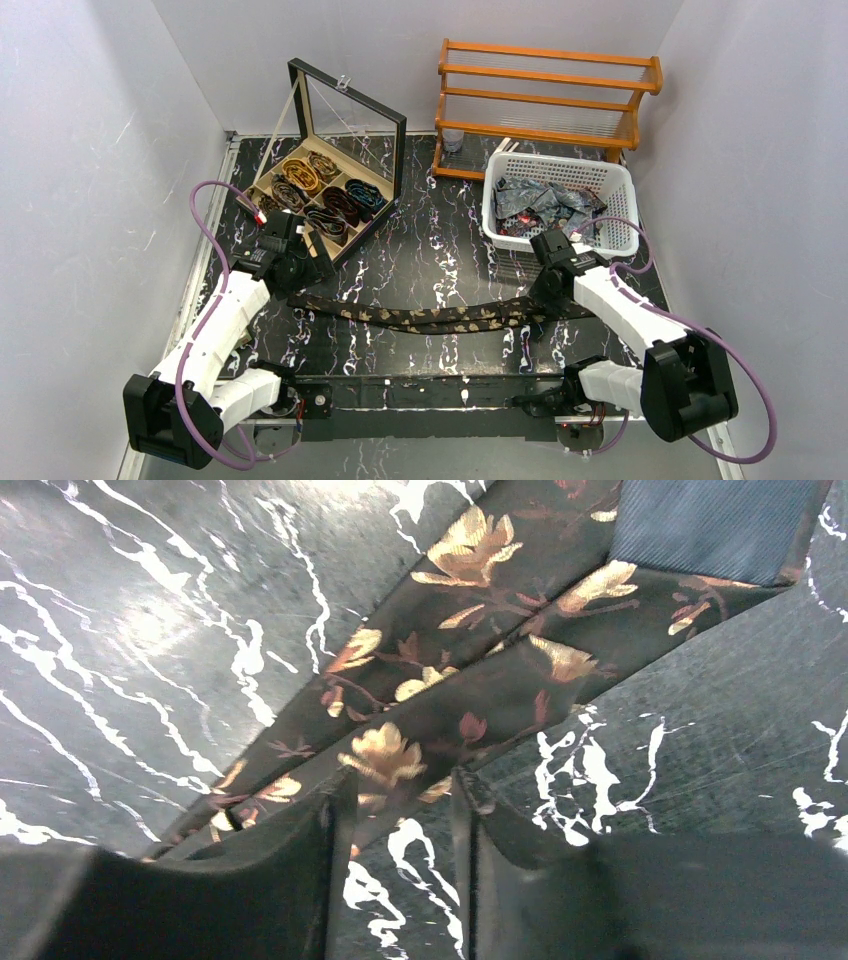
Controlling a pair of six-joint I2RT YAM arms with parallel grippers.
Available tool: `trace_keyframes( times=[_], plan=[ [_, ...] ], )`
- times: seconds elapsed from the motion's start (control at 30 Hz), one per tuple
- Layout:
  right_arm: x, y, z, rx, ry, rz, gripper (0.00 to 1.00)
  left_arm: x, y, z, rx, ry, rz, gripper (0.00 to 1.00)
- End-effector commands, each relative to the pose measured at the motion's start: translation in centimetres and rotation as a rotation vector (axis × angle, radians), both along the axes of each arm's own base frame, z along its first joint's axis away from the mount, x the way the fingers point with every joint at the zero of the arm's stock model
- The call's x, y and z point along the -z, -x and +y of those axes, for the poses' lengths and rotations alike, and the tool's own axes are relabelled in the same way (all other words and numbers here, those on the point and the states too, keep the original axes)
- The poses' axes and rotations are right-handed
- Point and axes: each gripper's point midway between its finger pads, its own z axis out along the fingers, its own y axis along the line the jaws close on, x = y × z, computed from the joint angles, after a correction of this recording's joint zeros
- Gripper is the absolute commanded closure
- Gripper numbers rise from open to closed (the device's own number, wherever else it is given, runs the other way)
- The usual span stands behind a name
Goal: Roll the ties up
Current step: Flatten out the tie at the center of the board.
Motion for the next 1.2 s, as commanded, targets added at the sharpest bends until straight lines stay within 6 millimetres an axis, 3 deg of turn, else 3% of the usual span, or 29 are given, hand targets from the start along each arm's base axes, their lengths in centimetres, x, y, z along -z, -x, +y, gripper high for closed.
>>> trace_keyframes(
  times=[0.0, 0.13, 0.23, 0.43, 0.57, 0.63, 0.77, 0.83, 0.93, 1.07, 1.17],
  plan=[
    [-1.1, -0.6, 0.1, -0.043, 0.01, 0.005, 0.47, -1.0, 0.3, 0.7, 0.001, -0.029, -0.009, 0.21],
    [-3.3, -1.3, 1.2, -0.068, -0.053, -0.07, 0.42, -1.0, 0.3, 0.7, -0.001, -0.031, -0.009, 0.2],
    [-4.8, -2.0, 3.2, -0.181, -0.15, -0.144, 0.44, -1.0, 0.2, 0.8, -0.003, -0.034, -0.009, 0.21],
    [-6.0, -1.9, 10.9, -0.49, -0.451, -0.288, 0.47, -2.0, 0.0, 1.5, -0.041, -0.057, -0.052, 0.18],
    [-5.5, -0.1, 16.2, -0.769, -0.481, -0.339, 0.48, -2.0, 0.1, 1.7, -0.043, -0.069, -0.042, 0.17],
    [-4.6, 0.5, 17.5, -0.859, -0.433, -0.326, 0.47, -1.9, 0.2, 1.8, -0.041, -0.073, -0.034, 0.17],
    [-1.4, 0.2, 16.2, -0.794, -0.313, -0.22, 0.48, -2.2, 0.3, 1.8, -0.038, -0.077, -0.034, 0.17],
    [1.4, 0.1, 13.2, -0.651, -0.176, -0.13, 0.51, -2.3, 0.4, 1.9, -0.038, -0.079, -0.034, 0.17],
    [4.0, 1.2, 8.9, -0.461, -0.041, -0.005, 0.51, -2.3, 0.6, 2.0, -0.039, -0.081, -0.031, 0.17],
    [4.9, 2.4, 4.8, -0.275, 0.011, 0.077, 0.51, -1.7, 0.8, 1.9, -0.043, -0.076, -0.024, 0.16],
    [4.2, 2.0, 3.5, -0.224, -0.044, 0.079, 0.51, -1.3, 0.7, 1.7, -0.044, -0.065, -0.017, 0.16]
  ],
)
